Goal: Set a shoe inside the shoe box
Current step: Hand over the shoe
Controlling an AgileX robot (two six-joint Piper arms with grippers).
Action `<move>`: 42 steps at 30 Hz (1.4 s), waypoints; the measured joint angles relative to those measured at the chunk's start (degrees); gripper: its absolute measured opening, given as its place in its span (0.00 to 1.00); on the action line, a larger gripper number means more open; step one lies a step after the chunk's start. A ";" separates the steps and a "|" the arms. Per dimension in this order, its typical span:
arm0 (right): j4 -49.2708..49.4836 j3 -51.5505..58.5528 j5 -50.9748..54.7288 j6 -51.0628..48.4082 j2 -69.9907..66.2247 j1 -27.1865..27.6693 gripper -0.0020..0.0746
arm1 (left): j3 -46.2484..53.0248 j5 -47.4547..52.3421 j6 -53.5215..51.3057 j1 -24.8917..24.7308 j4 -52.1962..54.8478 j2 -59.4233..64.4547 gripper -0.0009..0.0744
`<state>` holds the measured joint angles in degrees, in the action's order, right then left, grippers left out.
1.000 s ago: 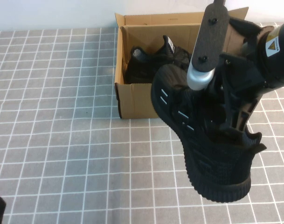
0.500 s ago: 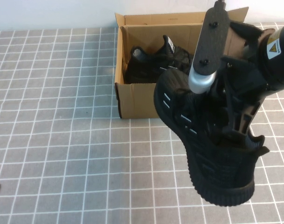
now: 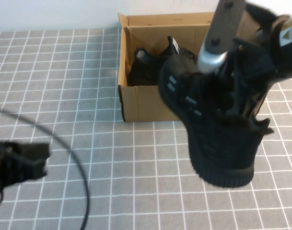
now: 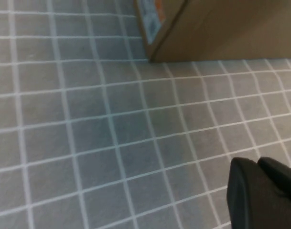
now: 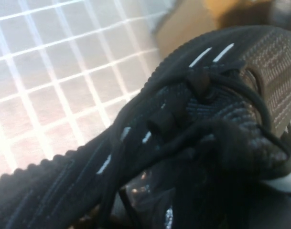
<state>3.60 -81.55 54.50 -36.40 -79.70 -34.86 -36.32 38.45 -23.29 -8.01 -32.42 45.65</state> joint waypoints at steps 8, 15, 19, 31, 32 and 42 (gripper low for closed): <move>-0.10 -0.37 -3.28 0.88 -0.13 8.70 0.04 | -13.16 10.00 -26.23 0.00 -19.62 14.97 0.01; -0.48 -6.21 -1.03 -0.11 -4.27 11.54 0.04 | -23.70 14.63 -33.63 0.00 -24.43 26.09 0.01; -0.12 -11.70 0.81 -1.13 -8.32 11.54 0.04 | -29.13 18.12 -38.99 0.00 -26.70 31.39 0.01; 14.29 -24.58 9.12 -18.16 -18.62 12.47 0.04 | -47.40 30.47 -45.82 -0.97 -29.76 44.16 0.01; 15.36 -24.83 9.62 -19.77 -18.76 12.74 0.04 | -48.73 30.55 -46.73 -1.55 -29.61 44.94 0.01; 22.30 -25.06 16.93 -35.68 -18.97 15.23 0.04 | -56.13 31.41 -52.75 -7.87 -28.58 49.67 0.42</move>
<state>25.90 -106.61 71.43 -72.08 -98.67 -19.63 -92.44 69.86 -76.04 -15.88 -61.00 95.33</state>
